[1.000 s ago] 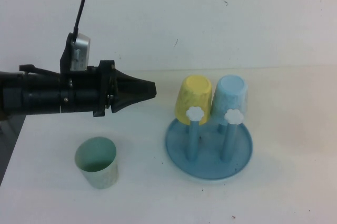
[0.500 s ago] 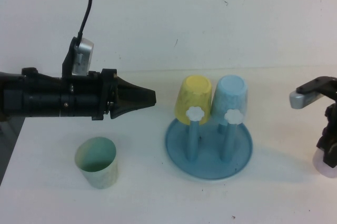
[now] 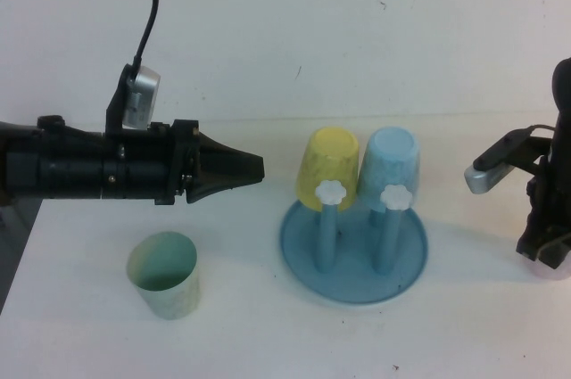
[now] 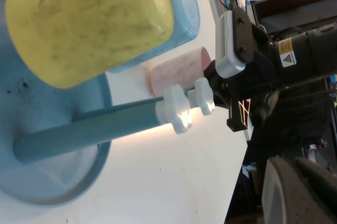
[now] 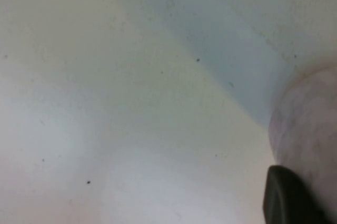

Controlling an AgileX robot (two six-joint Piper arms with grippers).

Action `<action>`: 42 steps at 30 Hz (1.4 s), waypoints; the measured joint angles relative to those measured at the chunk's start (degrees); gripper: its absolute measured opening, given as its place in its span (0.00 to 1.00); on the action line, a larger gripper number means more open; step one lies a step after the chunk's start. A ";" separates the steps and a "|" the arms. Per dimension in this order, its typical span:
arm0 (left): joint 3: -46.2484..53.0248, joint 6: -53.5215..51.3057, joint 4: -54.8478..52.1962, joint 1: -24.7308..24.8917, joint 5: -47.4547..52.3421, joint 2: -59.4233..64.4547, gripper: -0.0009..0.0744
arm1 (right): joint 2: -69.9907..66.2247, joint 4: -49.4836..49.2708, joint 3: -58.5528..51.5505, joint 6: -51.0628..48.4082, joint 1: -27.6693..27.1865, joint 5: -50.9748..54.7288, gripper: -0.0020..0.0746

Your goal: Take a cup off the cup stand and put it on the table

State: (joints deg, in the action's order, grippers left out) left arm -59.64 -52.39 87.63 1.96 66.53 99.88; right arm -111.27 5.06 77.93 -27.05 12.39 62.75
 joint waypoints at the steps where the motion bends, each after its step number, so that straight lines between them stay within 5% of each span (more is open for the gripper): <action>1: 0.00 0.00 0.00 0.00 0.00 0.00 0.01 | 0.00 0.00 0.00 0.00 0.00 -0.10 0.06; 6: 0.00 -0.13 -0.09 0.00 0.00 0.00 0.01 | 0.00 -0.23 0.00 -0.25 0.00 -0.19 0.18; 11: 0.00 -0.26 -0.09 0.00 0.20 0.00 0.01 | 0.00 -0.64 1.12 0.34 0.00 0.56 0.47; 18: 0.00 -2.90 0.53 0.00 0.18 0.00 0.01 | 2.72 -3.23 4.53 1.75 0.00 5.60 0.54; 28: 0.00 -5.48 2.60 0.00 0.18 -0.98 0.01 | 18.18 -9.79 3.22 0.53 0.00 5.76 0.51; 34: 0.00 -6.13 -2.40 0.00 -2.08 -7.73 0.01 | 34.43 -16.28 -8.40 -4.36 0.00 -5.09 0.33; 42: 4.45 -5.65 -15.31 0.00 -19.74 -26.00 0.01 | 60.20 -29.98 -30.13 -14.44 0.00 -24.84 0.11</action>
State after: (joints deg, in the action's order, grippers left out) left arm -55.19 -58.04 72.32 1.96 46.79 73.88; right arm -51.07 -24.92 47.79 -41.49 12.39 37.90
